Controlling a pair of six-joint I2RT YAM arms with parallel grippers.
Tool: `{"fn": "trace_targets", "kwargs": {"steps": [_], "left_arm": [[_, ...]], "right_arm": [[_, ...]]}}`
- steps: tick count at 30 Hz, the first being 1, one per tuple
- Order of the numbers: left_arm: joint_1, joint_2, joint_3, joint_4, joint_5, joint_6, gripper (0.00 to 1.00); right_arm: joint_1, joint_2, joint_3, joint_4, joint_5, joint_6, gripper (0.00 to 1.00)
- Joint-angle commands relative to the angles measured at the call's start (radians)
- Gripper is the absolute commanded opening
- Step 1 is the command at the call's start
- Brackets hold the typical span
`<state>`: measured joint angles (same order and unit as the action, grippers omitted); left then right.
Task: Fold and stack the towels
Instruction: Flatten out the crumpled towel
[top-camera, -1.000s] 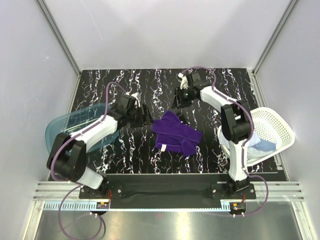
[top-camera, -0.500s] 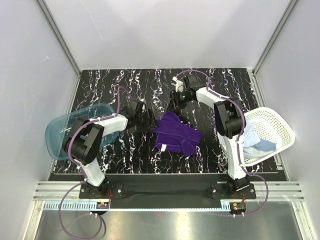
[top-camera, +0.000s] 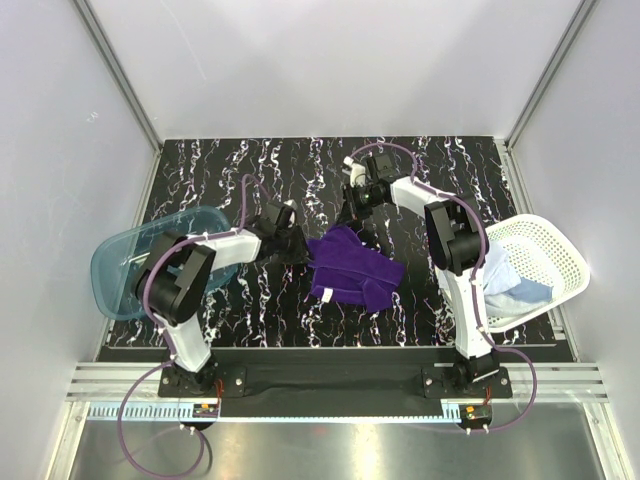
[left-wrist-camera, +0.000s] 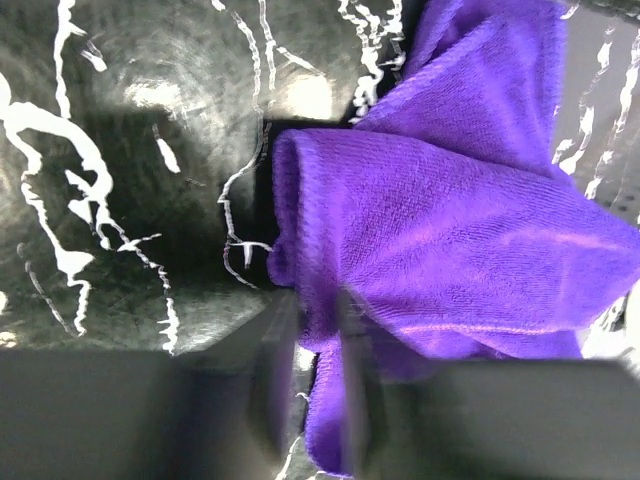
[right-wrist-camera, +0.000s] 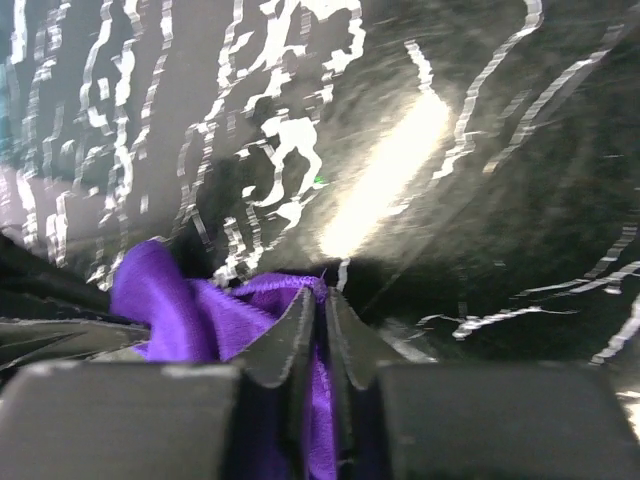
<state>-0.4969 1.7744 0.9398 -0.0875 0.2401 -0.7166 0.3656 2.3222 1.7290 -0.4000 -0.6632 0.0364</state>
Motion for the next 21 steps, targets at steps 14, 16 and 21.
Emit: {"fn": "trace_targets", "kwargs": {"steps": [14, 16, 21], "left_arm": [[-0.006, -0.200, 0.441, -0.507, -0.237, 0.305, 0.00], [-0.008, -0.231, 0.532, -0.578, -0.294, 0.341, 0.00], [-0.026, -0.364, 0.639, -0.641, -0.325, 0.451, 0.00]], "right_arm": [[-0.004, -0.533, -0.036, -0.054, 0.657, 0.013, 0.00], [-0.005, -0.631, -0.017, -0.080, 0.711, 0.013, 0.00], [-0.004, -0.898, -0.055, -0.069, 0.715, 0.031, 0.00]]}}
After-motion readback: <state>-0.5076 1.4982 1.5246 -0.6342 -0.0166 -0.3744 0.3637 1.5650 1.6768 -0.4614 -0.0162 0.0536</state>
